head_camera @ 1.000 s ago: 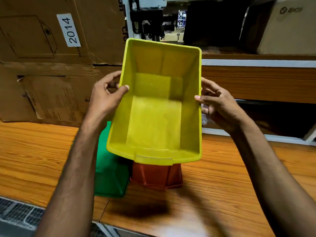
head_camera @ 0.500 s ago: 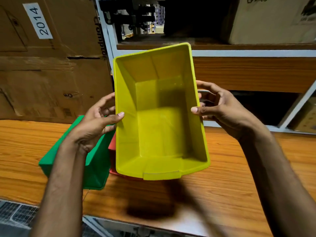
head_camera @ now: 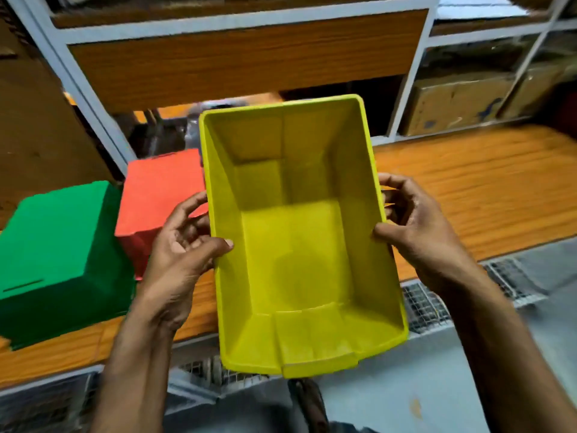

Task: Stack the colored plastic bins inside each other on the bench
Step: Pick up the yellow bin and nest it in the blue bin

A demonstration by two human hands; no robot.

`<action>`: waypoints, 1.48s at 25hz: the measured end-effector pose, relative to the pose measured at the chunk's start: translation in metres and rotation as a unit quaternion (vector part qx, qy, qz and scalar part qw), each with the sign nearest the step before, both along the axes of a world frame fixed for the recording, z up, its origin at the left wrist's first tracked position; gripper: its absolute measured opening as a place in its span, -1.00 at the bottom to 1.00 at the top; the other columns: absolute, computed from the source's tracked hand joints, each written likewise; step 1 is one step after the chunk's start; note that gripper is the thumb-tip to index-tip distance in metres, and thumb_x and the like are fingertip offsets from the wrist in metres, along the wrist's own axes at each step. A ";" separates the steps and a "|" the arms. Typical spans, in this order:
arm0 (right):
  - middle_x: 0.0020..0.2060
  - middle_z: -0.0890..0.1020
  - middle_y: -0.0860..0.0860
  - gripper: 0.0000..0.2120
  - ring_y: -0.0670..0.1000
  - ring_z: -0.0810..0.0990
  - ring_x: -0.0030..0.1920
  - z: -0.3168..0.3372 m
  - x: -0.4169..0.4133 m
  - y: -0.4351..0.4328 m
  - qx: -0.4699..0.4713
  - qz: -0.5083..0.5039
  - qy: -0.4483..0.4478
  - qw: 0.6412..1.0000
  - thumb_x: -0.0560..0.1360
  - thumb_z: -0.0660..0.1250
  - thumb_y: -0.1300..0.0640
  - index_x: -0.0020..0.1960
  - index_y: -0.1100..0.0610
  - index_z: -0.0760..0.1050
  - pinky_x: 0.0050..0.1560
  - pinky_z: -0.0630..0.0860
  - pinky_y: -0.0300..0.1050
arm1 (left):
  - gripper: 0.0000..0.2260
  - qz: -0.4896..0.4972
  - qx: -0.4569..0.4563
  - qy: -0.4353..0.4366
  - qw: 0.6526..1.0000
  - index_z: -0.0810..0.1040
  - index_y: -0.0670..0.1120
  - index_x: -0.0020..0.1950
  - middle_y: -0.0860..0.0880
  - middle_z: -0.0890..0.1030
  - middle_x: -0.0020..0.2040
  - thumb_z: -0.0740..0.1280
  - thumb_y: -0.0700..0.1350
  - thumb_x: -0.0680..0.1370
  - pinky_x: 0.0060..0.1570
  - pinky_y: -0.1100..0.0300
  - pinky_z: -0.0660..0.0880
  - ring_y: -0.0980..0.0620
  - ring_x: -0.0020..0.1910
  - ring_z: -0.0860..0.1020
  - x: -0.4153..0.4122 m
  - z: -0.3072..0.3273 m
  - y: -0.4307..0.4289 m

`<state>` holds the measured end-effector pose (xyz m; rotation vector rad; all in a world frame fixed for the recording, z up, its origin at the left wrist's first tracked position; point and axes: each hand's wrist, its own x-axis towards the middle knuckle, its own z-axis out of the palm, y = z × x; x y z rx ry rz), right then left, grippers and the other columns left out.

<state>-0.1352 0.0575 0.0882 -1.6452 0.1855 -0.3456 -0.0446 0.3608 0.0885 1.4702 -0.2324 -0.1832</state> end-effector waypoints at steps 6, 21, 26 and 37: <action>0.06 0.62 0.31 -0.35 0.09 0.56 -0.01 -0.033 -0.139 -0.045 0.087 -0.145 0.042 0.985 0.25 0.46 0.55 0.23 0.06 0.60 -0.05 0.61 -0.08 | -0.41 -0.046 0.014 0.042 0.998 0.50 0.00 0.37 0.04 0.68 -0.03 0.28 -0.55 0.50 -0.34 0.29 0.57 0.20 -0.25 0.65 -0.065 -0.054 -0.094; 0.00 0.63 0.29 -0.47 0.12 0.60 -0.13 -0.078 -0.427 -0.245 0.033 -0.505 0.104 0.856 0.28 0.42 0.41 0.18 0.04 0.53 -0.11 0.64 0.20 | -0.51 -0.275 0.088 -0.019 0.957 0.55 -0.01 0.20 0.04 0.65 -0.10 0.36 -0.52 0.45 -0.25 0.32 0.55 0.23 -0.24 0.61 -0.278 -0.082 -0.427; -0.04 0.63 0.25 -0.47 0.05 0.56 -0.16 -0.075 -0.488 -0.324 0.018 -0.561 0.109 0.821 0.31 0.43 0.47 0.14 -0.01 0.53 -0.11 0.63 0.16 | -0.51 -0.300 0.081 -0.030 0.950 0.54 -0.04 0.25 0.02 0.59 -0.16 0.36 -0.51 0.45 -0.34 0.41 0.49 0.29 -0.33 0.53 -0.340 -0.072 -0.528; -0.06 0.65 0.12 -0.43 0.01 0.62 -0.14 -0.080 -0.511 -0.509 0.010 -0.639 0.118 0.760 0.30 0.48 0.46 0.22 0.06 0.53 -0.12 0.66 -0.02 | -0.50 -0.398 0.109 -0.038 0.910 0.53 0.05 0.25 0.04 0.64 -0.03 0.41 -0.44 0.46 -0.22 0.28 0.59 0.16 -0.15 0.64 -0.340 -0.082 -0.764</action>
